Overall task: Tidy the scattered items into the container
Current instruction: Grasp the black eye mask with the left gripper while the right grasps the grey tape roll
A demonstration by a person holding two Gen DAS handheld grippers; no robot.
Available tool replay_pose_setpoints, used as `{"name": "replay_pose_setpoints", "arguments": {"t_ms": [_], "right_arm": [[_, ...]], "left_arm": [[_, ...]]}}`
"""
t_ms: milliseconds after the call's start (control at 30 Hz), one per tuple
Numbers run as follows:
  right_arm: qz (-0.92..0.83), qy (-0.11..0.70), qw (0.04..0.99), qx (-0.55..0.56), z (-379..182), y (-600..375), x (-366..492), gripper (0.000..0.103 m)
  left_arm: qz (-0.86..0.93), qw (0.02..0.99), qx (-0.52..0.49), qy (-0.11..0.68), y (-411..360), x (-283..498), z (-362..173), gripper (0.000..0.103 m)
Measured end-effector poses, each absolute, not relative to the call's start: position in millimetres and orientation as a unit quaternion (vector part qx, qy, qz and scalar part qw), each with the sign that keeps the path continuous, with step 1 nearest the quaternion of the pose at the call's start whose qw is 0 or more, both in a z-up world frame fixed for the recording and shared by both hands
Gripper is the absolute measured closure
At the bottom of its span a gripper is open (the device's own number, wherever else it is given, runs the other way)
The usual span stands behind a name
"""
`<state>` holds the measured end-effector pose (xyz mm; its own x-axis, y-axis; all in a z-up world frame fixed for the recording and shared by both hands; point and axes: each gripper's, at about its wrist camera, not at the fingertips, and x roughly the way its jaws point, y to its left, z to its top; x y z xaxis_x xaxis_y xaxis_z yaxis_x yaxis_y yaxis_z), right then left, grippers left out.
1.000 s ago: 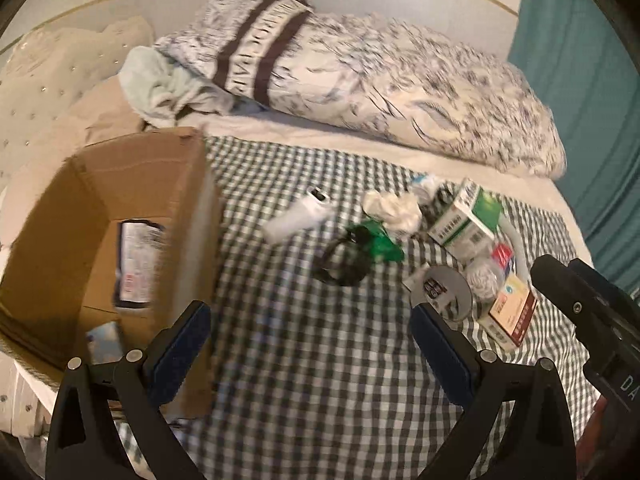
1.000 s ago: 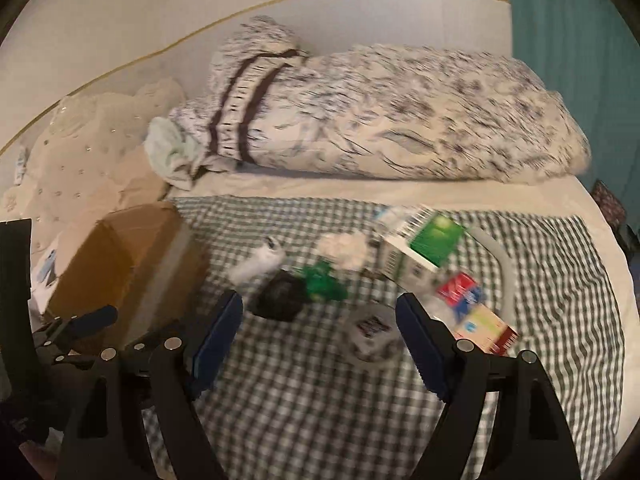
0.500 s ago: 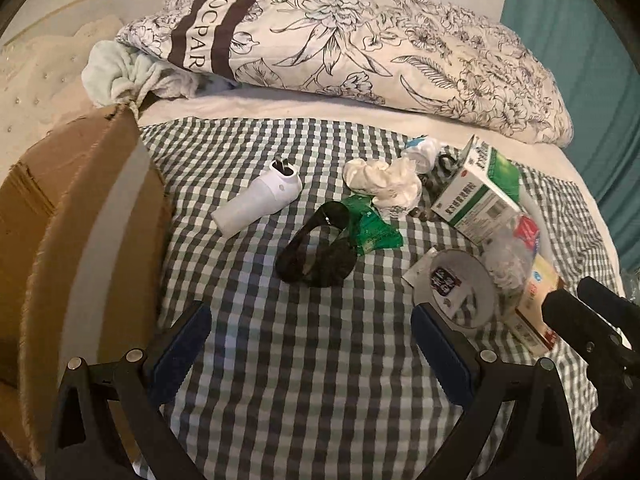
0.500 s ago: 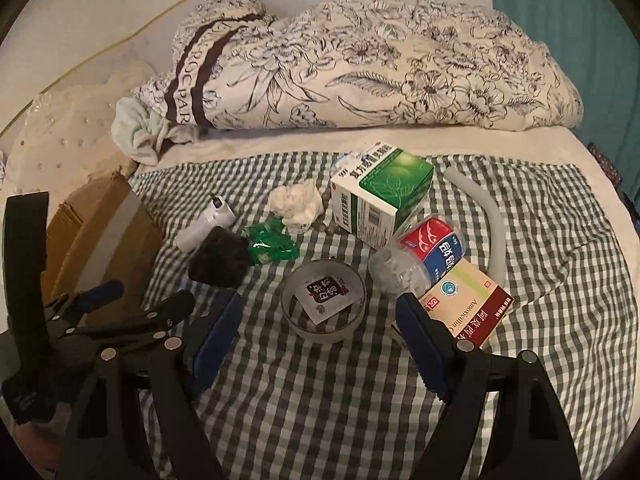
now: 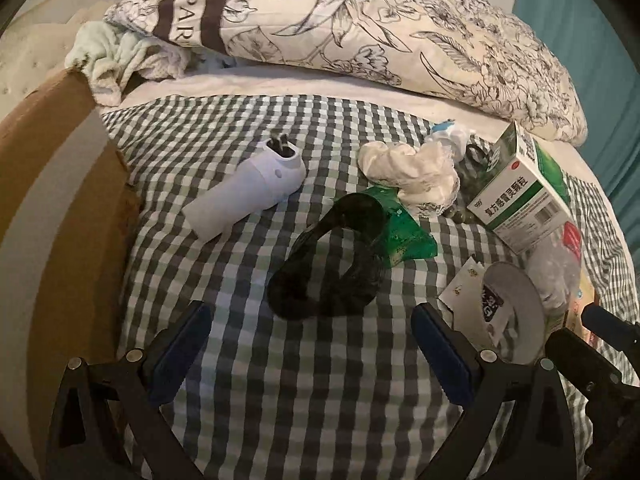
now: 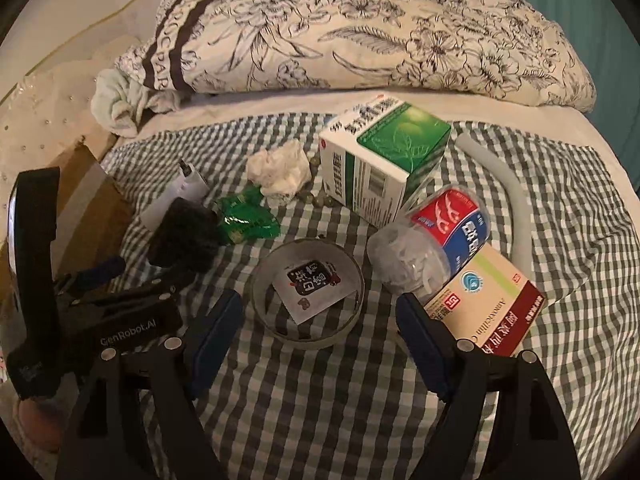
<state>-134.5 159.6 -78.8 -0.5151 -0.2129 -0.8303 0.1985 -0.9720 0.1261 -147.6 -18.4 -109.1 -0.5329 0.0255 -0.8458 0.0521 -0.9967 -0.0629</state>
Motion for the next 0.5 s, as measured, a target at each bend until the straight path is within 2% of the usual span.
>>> {"name": "replay_pose_setpoints", "arguments": {"t_ms": [233,500], "right_arm": [[-0.862,0.001,0.118,0.493,-95.4,150.0,-142.2,0.024],[-0.854,0.004,0.114,0.507,-112.8,142.9,-150.4,0.024]], "left_arm": [[-0.869,-0.006,0.491,0.058,-24.2,-159.6,-125.1,0.001],[-0.87,-0.009,0.491,0.043,-24.0,-168.9,-138.6,0.001]]}}
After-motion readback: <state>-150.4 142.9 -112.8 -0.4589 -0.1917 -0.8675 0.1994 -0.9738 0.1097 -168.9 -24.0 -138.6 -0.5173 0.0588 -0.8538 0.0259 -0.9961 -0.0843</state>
